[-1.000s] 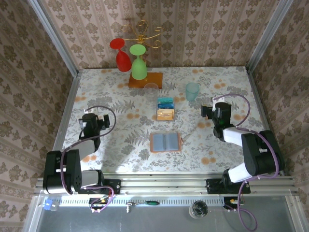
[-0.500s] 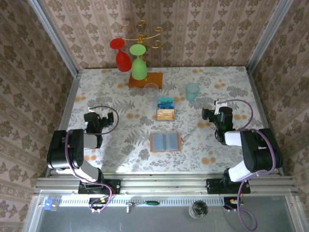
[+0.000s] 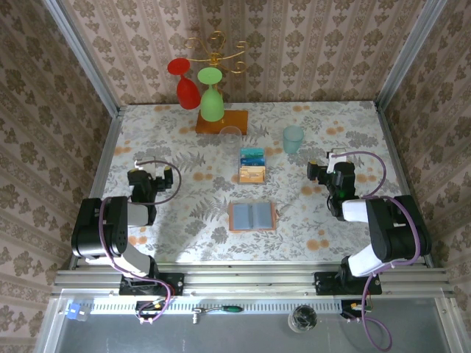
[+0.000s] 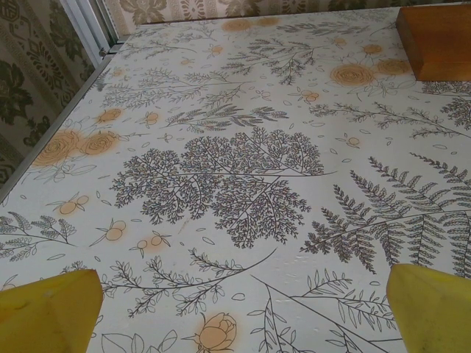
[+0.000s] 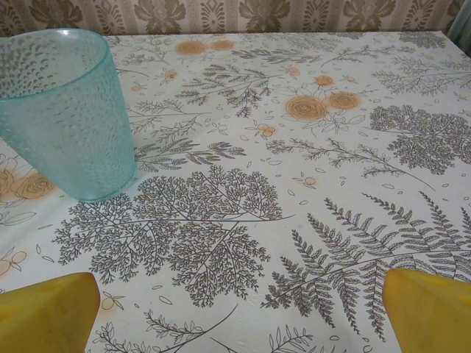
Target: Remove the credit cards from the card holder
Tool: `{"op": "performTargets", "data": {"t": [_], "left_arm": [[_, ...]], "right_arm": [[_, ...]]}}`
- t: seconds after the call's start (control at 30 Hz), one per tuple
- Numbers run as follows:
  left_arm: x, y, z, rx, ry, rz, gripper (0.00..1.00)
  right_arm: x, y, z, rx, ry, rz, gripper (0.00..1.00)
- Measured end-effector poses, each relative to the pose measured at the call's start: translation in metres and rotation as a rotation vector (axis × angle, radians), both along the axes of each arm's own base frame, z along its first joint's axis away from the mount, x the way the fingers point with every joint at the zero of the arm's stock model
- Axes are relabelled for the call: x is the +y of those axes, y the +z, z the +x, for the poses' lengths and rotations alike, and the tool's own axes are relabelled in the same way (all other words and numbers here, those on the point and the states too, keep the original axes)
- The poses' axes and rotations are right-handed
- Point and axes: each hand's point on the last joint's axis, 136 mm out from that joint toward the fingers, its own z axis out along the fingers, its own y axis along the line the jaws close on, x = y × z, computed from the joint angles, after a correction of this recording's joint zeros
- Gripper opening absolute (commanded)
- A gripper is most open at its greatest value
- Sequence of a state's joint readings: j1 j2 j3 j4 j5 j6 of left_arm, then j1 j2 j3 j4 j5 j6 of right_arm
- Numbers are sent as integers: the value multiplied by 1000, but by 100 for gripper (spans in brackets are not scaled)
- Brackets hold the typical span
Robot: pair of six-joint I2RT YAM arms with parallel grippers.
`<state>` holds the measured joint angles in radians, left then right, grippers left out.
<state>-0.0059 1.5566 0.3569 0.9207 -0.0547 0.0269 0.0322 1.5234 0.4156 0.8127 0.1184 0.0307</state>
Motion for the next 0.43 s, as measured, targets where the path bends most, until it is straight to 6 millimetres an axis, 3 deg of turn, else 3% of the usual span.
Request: {"op": "performTargets", "data": {"t": [0.43], "left_arm": [[-1,2,2,-5,-5,3,100]], "right_arm": [[0,0,0,0,0,0,100]]}}
